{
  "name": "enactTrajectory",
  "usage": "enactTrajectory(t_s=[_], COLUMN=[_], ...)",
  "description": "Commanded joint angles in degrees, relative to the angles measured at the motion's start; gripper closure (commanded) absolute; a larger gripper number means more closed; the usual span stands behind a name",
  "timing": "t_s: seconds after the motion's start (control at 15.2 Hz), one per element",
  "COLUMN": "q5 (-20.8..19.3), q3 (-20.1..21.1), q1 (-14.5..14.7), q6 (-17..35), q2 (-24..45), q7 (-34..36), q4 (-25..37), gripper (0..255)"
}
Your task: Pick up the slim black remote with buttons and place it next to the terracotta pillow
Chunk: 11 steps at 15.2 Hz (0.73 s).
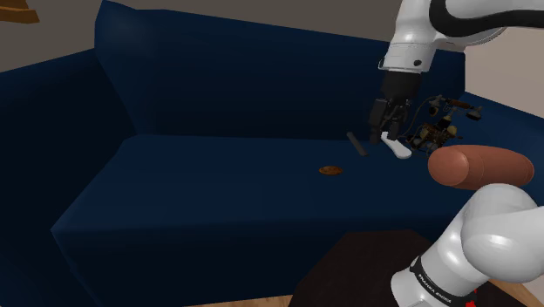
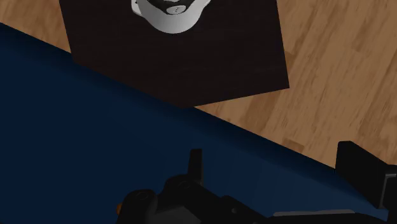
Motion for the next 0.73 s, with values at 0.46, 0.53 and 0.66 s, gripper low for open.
enactTrajectory(t_s=[0.46,0.53,0.66], q5=[-4.02,-4.45,-5.17], q3=[-5.66,-6.47,-8.08], q1=[-3.6,-4.07,-4.94], q6=[8.61,9.8,12.11], q2=[9.12,10.6,13.66], q7=[-4.01,-4.56,-5.65], q4=[0.46,0.77,1.56], gripper=[0,0,0])
